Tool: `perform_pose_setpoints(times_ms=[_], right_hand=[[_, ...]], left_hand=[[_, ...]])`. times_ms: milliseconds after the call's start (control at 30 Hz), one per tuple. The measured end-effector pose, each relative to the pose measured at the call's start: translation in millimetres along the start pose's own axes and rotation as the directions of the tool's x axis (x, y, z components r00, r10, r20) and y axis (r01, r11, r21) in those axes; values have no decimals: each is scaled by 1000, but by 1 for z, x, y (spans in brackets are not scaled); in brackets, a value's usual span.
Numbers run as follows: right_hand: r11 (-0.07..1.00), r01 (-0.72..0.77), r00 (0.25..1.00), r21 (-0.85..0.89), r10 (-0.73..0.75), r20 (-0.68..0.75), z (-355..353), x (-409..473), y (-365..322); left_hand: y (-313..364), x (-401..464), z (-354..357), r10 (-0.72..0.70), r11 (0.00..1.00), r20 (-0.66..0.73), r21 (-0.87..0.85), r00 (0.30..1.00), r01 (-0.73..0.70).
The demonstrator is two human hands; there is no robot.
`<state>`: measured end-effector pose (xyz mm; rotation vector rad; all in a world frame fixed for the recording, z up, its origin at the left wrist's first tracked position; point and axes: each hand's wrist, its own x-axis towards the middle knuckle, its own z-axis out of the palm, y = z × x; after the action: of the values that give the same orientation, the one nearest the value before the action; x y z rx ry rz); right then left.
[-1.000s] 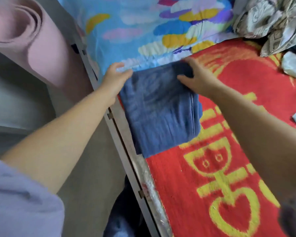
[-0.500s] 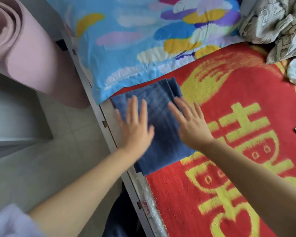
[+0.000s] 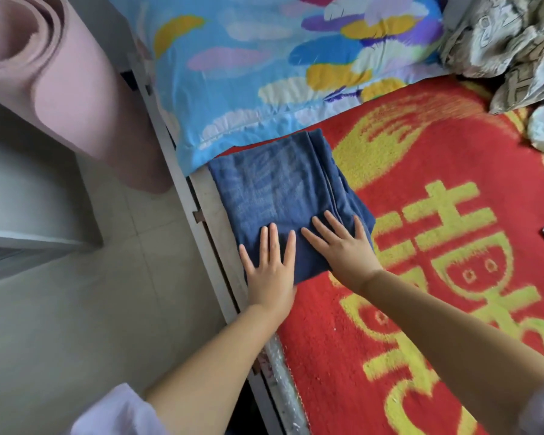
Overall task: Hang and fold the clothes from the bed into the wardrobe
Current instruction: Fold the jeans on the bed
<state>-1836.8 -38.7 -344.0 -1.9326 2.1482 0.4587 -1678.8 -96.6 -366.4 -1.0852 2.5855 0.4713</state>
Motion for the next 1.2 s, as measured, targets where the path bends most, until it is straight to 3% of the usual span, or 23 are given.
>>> perform_pose_setpoints(times_ms=[133,300,500,867,1200], right_hand=[[999,-33,991,37,28,129,-72,3,-5],[998,-48,995,31,45,87,-184,-24,-46],[987,131,990,-88,-135,-37,-259,-74,-131],[897,421,898,-136,-433,-75,-345,-85,-372],[823,561,820,-94,-567,-70,-391,5,-614]], left_hand=[[-13,-3,-63,-9,995,-29,-101,1000,6],[-47,-48,-154,40,997,-125,-58,991,-47],[-90,-172,-201,-41,999,-245,-32,969,34],[-257,-385,-240,-302,950,-274,-8,913,312],[-484,-487,-254,-428,892,-264,33,865,451]])
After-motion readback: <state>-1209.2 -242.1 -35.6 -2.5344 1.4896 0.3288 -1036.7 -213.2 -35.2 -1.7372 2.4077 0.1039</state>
